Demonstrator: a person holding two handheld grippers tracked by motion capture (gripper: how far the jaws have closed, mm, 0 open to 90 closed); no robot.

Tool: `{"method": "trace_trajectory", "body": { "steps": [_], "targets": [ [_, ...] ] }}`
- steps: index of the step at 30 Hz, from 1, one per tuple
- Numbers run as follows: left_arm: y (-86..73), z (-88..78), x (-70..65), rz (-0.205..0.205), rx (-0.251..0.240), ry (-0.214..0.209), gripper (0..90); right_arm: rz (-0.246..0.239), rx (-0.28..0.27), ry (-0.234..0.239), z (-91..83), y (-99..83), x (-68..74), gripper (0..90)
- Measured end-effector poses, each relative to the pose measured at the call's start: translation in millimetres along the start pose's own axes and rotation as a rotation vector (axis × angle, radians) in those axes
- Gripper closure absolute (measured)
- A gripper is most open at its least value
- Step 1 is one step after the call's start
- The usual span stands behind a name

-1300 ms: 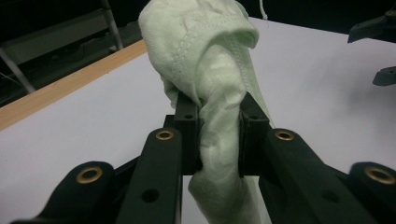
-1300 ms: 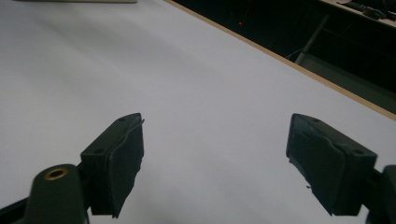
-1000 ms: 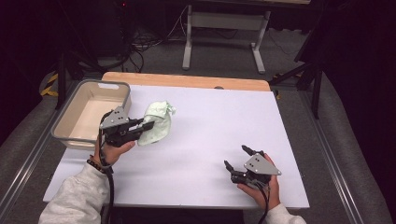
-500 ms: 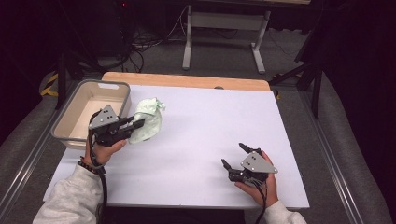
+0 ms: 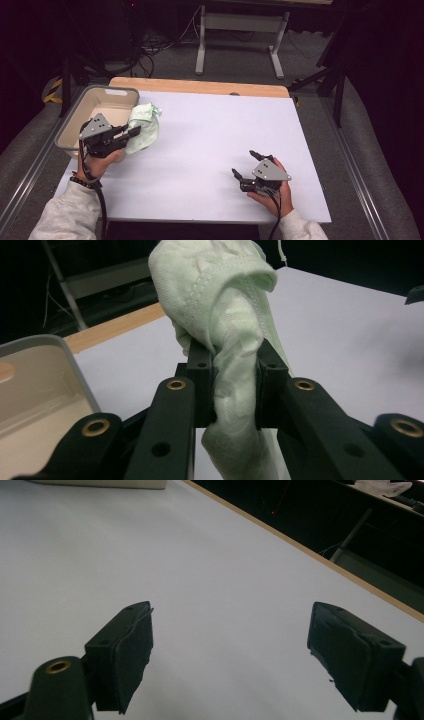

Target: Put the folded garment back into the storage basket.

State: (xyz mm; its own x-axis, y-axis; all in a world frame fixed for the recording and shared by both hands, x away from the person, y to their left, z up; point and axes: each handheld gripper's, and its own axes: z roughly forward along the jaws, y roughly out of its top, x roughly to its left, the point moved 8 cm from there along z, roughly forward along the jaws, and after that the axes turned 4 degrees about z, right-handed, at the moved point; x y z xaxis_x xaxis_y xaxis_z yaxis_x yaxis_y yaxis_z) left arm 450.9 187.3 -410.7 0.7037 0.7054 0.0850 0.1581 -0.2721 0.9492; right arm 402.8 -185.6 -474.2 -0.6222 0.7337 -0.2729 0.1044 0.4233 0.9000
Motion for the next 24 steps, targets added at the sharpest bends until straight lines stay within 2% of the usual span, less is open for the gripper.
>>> {"method": "trace_trajectory", "body": {
  "steps": [8,15,24],
  "targets": [
    [-4.2,-7.7,16.5,-0.016,0.009,0.02,75.3,0.01,0.003,-0.003,-1.0,-1.4,-1.0,19.3],
    [-8.4,-9.7,24.0,-0.027,0.019,0.033,75.3,0.009,0.005,-0.004,-1.2,-1.9,-1.3,19.3],
    [-10.1,-21.1,35.9,-0.044,0.017,0.053,75.3,0.009,0.01,-0.004,-0.8,-2.6,-0.9,19.3]
  ]
}}
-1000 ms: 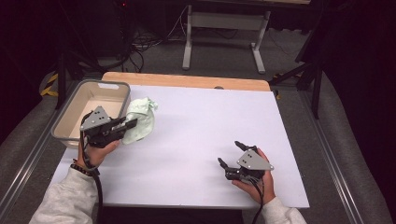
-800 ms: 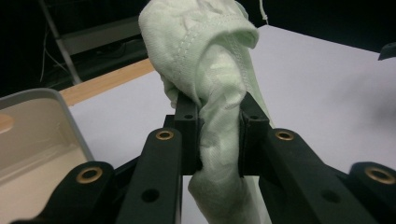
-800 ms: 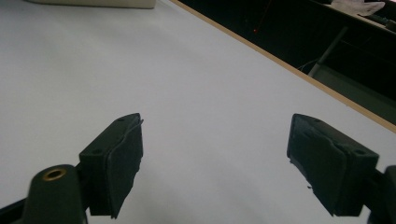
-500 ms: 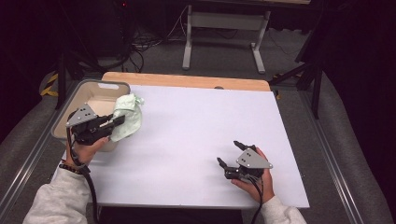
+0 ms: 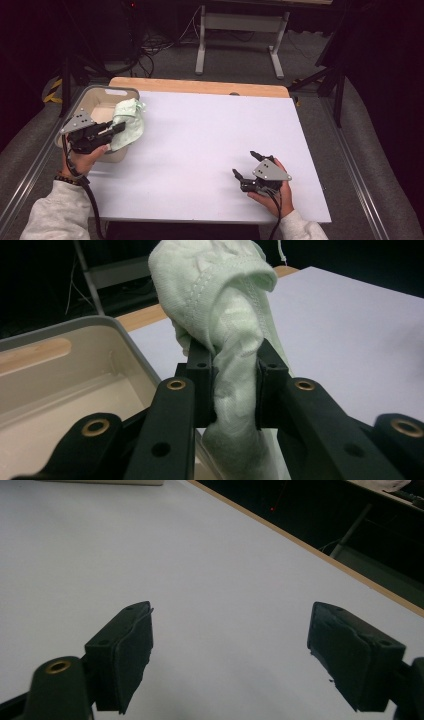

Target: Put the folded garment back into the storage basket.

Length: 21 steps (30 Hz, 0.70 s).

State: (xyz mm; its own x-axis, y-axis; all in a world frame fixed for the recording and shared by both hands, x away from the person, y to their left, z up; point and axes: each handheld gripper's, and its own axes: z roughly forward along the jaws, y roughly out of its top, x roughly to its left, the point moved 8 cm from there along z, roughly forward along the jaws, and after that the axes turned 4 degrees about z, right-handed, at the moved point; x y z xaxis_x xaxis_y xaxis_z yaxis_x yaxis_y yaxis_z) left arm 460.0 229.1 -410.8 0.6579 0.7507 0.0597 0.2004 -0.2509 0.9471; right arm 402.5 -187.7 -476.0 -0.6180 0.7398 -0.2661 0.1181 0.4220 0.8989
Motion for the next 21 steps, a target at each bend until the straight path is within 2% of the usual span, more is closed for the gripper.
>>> {"method": "trace_trajectory", "body": {
  "steps": [4,12,18,21],
  "targets": [
    [-2.7,-3.7,8.5,-0.021,0.001,0.011,75.2,0.0,0.0,-0.001,0.0,-0.1,-0.1,19.3],
    [-8.7,-5.3,19.4,-0.023,0.029,0.028,75.2,0.004,0.015,-0.003,2.1,-3.0,0.1,19.3],
    [-16.1,-10.5,34.9,-0.022,0.064,0.044,75.1,0.013,0.023,-0.009,2.8,-5.1,-0.2,19.3],
    [-16.2,-12.2,42.8,-0.029,0.056,0.041,74.9,0.015,0.03,-0.011,3.5,-6.3,0.0,19.2]
  ]
}}
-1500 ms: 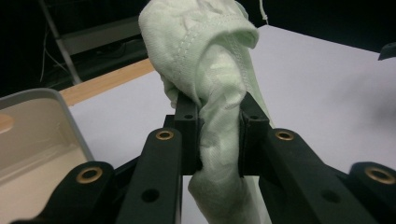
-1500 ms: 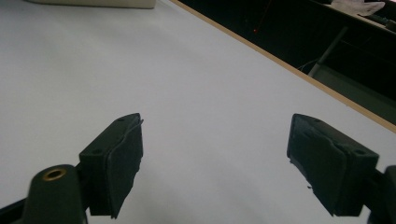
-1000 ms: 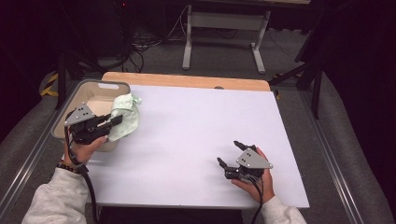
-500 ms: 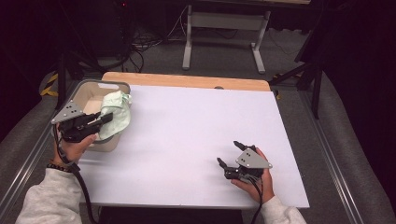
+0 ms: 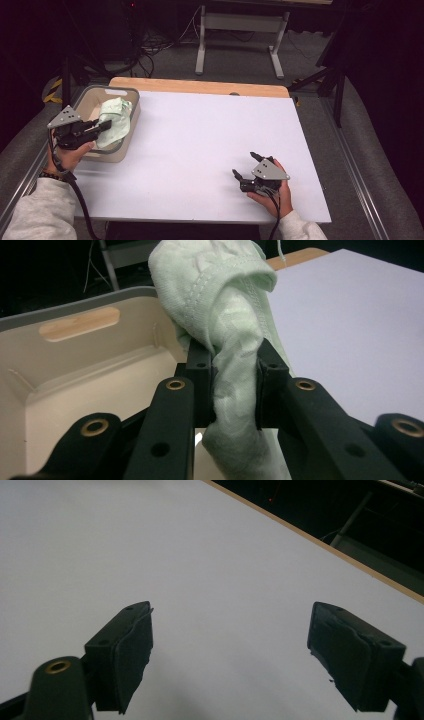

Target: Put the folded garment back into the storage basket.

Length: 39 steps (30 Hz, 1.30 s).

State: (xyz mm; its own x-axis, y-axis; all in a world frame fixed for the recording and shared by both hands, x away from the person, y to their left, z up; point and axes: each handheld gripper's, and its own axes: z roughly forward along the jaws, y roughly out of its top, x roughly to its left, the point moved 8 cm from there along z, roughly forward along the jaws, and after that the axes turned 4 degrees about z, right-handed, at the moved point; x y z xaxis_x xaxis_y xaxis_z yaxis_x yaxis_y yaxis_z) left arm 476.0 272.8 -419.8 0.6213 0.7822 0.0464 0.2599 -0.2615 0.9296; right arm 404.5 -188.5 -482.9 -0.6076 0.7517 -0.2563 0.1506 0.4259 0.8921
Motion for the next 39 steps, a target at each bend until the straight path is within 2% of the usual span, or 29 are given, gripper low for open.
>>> {"method": "trace_trajectory", "body": {
  "steps": [2,3,7,8,9,13,15,19,23,26,28,31,32,35,39],
  "targets": [
    [-0.5,0.0,3.6,-0.002,0.004,0.004,74.9,0.001,0.007,-0.003,0.7,-1.0,0.0,19.2],
    [-2.0,0.5,9.8,-0.006,0.024,0.015,74.9,0.001,0.013,-0.005,1.2,-1.7,0.1,19.2],
    [-4.2,2.1,14.7,0.008,0.057,0.02,74.8,0.01,0.021,-0.008,1.8,-3.2,-1.3,19.2],
    [-6.3,4.3,19.0,0.02,0.089,0.045,74.8,0.013,0.022,-0.008,1.8,-3.5,-1.5,19.2],
    [-7.2,5.1,20.2,0.02,0.101,0.051,74.8,0.016,0.024,-0.009,2.0,-3.9,-1.6,19.2],
    [-8.9,9.4,23.9,0.031,0.137,0.055,74.8,0.017,0.031,-0.005,2.7,-4.9,-1.3,19.2],
    [-10.4,15.4,25.9,0.048,0.182,0.056,74.7,0.014,0.035,-0.006,2.8,-4.9,-0.8,19.2],
    [-8.5,18.9,32.4,0.035,0.189,0.042,74.7,0.011,0.04,-0.002,3.3,-5.5,0.1,19.2],
    [-10.3,25.1,39.6,0.03,0.246,0.029,74.2,0.016,0.047,-0.006,3.6,-7.1,-1.6,19.2],
    [-11.8,28.4,45.5,0.014,0.267,0.024,74.1,0.015,0.05,-0.004,3.8,-7.5,-1.3,19.3],
    [-15.3,30.2,49.6,-0.006,0.308,0.01,73.7,0.008,0.059,-0.004,4.4,-8.2,-0.2,19.4],
    [-18.1,31.2,54.9,0.008,0.364,0.02,73.6,-0.005,0.065,-0.005,4.8,-8.5,1.5,19.5],
    [-18.1,31.2,54.9,0.008,0.364,0.02,73.6,-0.005,0.065,-0.005,4.8,-8.5,1.5,19.5],
    [-20.3,32.5,59.2,0.014,0.413,0.032,73.5,-0.004,0.07,-0.004,5.2,-9.1,1.9,19.7],
    [-16.5,34.6,59.4,0.037,0.421,0.041,73.4,-0.005,0.071,-0.003,5.3,-9.1,2.1,19.7]
  ]
}}
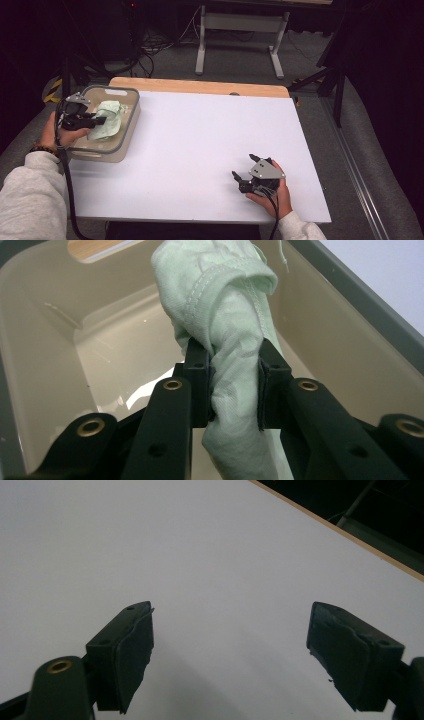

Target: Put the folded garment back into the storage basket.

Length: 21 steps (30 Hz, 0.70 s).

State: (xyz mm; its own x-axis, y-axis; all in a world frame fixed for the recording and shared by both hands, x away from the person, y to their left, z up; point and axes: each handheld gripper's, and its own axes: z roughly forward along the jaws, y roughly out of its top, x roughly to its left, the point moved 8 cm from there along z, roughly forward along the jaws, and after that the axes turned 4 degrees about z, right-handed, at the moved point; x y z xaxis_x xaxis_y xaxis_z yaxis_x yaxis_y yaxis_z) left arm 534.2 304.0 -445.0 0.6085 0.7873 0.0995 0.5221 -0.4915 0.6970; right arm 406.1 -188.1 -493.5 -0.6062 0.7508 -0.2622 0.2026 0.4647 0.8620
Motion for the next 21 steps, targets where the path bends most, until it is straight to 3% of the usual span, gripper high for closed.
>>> {"method": "trace_trajectory", "body": {
  "steps": [2,12,21],
  "targets": [
    [3.3,1.0,1.1,0.015,0.006,0.006,73.4,-0.001,0.008,0.003,0.8,-1.1,0.6,19.7],
    [1.1,25.6,5.5,-0.014,0.086,-0.029,72.9,-0.002,0.02,0.009,1.4,-2.9,1.7,19.9],
    [-3.4,37.0,14.8,-0.015,0.148,0.027,65.5,0.01,0.009,0.0,0.5,-1.7,1.1,20.9]
  ]
}}
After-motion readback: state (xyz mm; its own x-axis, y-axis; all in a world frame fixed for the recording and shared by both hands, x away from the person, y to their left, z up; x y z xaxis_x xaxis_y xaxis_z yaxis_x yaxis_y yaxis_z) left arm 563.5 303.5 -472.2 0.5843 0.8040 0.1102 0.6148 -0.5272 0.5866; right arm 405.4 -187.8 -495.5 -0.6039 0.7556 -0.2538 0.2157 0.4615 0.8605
